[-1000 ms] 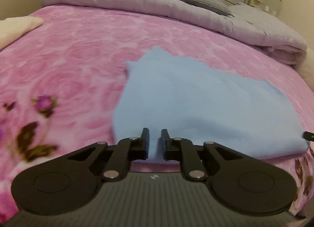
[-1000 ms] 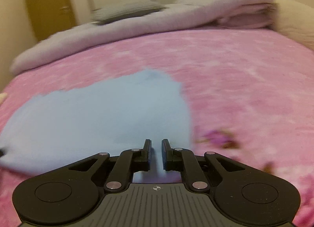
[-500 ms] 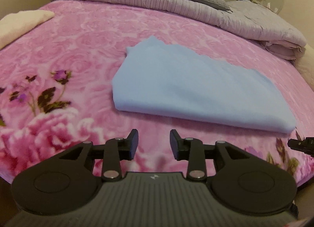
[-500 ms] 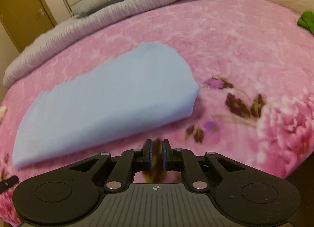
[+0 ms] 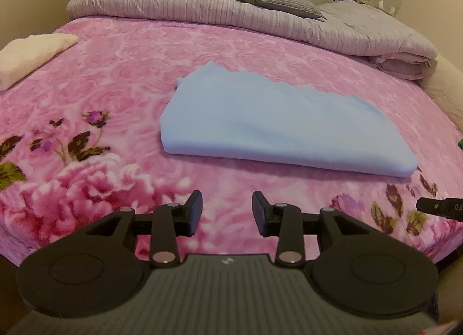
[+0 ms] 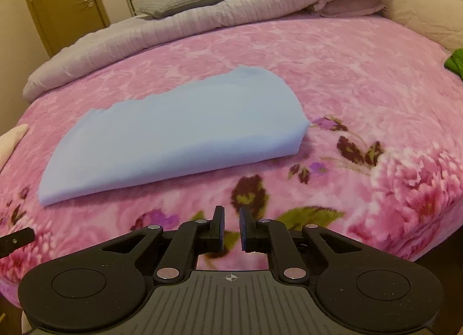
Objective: Fold clothes
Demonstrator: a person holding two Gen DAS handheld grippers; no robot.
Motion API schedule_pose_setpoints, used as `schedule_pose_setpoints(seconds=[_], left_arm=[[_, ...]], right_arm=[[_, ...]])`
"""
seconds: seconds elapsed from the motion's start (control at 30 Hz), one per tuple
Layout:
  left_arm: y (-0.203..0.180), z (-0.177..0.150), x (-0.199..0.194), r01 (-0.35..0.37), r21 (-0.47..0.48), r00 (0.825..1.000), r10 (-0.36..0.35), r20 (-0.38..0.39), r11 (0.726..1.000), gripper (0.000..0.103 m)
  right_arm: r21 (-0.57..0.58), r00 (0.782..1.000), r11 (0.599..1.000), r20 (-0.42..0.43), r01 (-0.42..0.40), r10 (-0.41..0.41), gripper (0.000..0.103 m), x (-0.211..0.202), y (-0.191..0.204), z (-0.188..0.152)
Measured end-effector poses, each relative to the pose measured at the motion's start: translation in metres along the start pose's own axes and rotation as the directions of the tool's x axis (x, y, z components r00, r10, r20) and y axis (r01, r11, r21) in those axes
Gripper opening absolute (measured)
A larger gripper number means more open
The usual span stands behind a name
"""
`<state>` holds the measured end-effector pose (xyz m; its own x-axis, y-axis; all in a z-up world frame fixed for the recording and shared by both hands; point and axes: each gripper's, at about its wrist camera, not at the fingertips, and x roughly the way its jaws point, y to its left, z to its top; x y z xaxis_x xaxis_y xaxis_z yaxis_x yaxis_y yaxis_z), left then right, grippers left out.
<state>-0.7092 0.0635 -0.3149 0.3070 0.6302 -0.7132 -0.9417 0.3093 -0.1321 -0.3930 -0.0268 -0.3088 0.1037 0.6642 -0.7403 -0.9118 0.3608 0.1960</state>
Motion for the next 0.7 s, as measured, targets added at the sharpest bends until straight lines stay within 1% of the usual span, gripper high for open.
schedule_pose_setpoints(seconds=[0.23, 0.53, 0.7], left_arm=[[-0.009, -0.006, -0.011, -0.023, 0.023, 1.0, 0.023, 0.012, 0.999, 0.035], [-0.017, -0.014, -0.01, -0.041, 0.062, 0.999, 0.042, -0.015, 0.997, 0.036], [-0.019, -0.016, -0.01, -0.044, 0.068, 0.999, 0.045, -0.022, 0.997, 0.036]], right_arm=[[-0.005, 1.0, 1.0, 0.024, -0.017, 0.017, 0.011, -0.014, 0.0, -0.007], [0.013, 0.999, 0.999, 0.025, -0.03, 0.03, 0.011, -0.019, -0.004, -0.014], [0.021, 0.999, 0.999, 0.027, -0.04, 0.039, 0.011, -0.019, -0.005, -0.014]])
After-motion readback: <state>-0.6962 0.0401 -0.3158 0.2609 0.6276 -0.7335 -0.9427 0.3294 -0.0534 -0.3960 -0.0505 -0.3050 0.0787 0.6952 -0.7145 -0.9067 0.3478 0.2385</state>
